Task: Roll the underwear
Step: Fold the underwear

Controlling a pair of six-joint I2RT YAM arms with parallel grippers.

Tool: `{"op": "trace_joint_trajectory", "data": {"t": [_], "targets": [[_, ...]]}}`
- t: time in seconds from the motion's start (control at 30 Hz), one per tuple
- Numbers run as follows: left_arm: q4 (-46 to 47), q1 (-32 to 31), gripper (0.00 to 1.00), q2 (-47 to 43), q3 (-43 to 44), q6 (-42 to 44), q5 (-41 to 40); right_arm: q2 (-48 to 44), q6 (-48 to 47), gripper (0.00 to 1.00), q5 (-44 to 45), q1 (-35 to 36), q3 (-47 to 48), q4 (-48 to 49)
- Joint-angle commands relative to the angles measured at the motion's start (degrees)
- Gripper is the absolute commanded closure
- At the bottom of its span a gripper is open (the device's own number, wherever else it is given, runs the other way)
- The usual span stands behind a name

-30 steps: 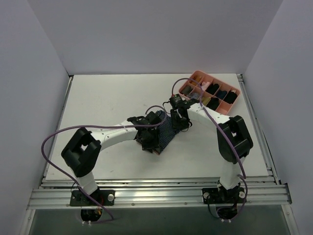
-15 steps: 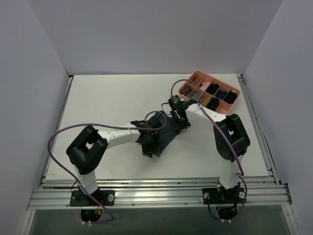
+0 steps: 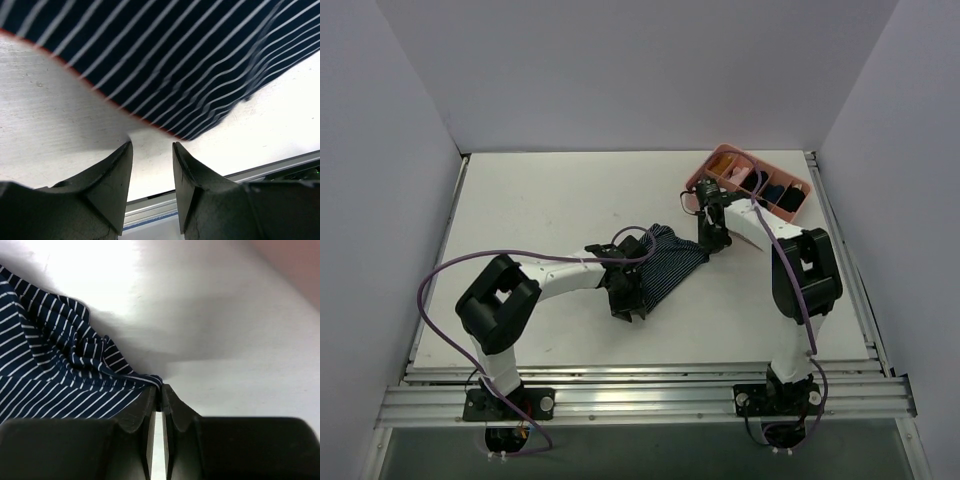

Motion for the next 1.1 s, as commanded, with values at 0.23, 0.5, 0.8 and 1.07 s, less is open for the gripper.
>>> {"op": "trace_joint_trajectory", "data": {"t": [0.23,0.5,0.8,1.07], "targets": [[-6.25,0.29,0.53,4.26,-0.77,1.57,-3.88,1.23,-4.19,0.8,-1.04,-2.78,7.18,-3.66],[-8.37,2.13,0.53,-6.37,7.22,1.92,-4.94,-3.43,-2.09,0.82,-6.84,-2.34,6.58,-4.46],[-0.74,3.8,0.62,-2.6,11.46,3.42,-1.16,-4.58,2.92,0.84,-9.92,3.46,-2.56,1.69],[2.36,8.19,0.72,-8.99,0.82,-0.71,-0.98,-5.54,8.54,0.84,-9.4,8.11,-10.56,7.84]]}}
